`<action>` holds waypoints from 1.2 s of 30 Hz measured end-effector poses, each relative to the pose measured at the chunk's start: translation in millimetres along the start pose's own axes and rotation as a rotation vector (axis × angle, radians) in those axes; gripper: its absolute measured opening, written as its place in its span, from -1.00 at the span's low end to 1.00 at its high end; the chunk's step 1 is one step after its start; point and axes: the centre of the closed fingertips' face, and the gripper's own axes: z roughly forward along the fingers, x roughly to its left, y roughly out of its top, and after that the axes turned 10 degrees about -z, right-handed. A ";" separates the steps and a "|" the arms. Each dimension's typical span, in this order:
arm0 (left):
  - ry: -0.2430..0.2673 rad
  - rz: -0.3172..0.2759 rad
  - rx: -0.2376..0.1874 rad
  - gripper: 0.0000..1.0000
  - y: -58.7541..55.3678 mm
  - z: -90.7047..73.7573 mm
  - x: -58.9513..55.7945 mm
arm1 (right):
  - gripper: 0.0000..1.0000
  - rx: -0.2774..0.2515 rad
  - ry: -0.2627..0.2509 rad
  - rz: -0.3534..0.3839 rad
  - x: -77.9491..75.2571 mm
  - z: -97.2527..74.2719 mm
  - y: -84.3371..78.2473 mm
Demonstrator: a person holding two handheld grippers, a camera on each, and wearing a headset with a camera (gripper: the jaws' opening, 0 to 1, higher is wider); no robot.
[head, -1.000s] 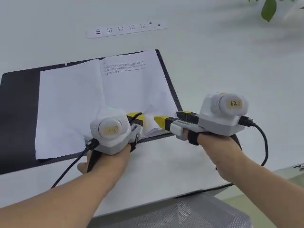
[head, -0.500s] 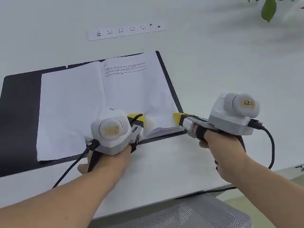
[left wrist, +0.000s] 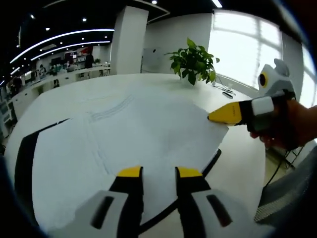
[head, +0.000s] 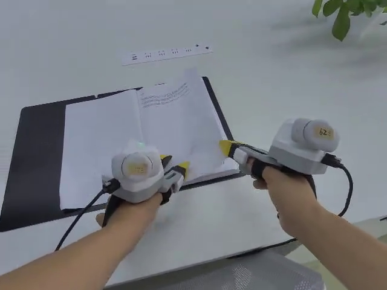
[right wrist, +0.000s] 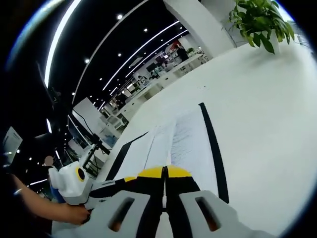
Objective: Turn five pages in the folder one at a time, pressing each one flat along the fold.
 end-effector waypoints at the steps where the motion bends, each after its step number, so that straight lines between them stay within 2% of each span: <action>1: 0.005 -0.003 -0.011 -0.43 2.8 -10.7 3.7 | -1.00 -0.014 0.025 0.010 9.3 0.3 3.6; 5: 0.029 0.023 -0.038 -0.37 10.6 -42.3 21.4 | -1.00 -0.035 0.077 0.025 39.4 3.0 11.4; 8: 0.042 0.031 -0.047 -0.30 14.3 -60.6 30.4 | -1.00 -0.045 0.110 0.026 64.5 7.9 14.2; 17: 0.086 0.008 -0.137 -0.23 31.8 -127.2 60.1 | -1.00 -0.050 0.175 0.011 120.7 24.9 12.9; 24: 0.143 -0.005 -0.171 -0.25 30.6 -168.7 88.6 | -1.00 -0.024 0.206 -0.011 155.6 45.5 3.6; 29: 0.180 -0.004 -0.188 -0.26 28.8 -196.2 103.8 | -1.00 0.011 0.224 -0.033 180.8 61.9 -6.0; 32: 0.195 -0.009 -0.197 -0.28 27.3 -208.4 111.2 | -1.00 0.027 0.226 -0.041 192.3 71.2 -11.3; 36: 0.217 -0.017 -0.207 -0.29 25.0 -225.7 122.9 | -1.00 0.074 0.211 -0.069 203.7 89.2 -26.5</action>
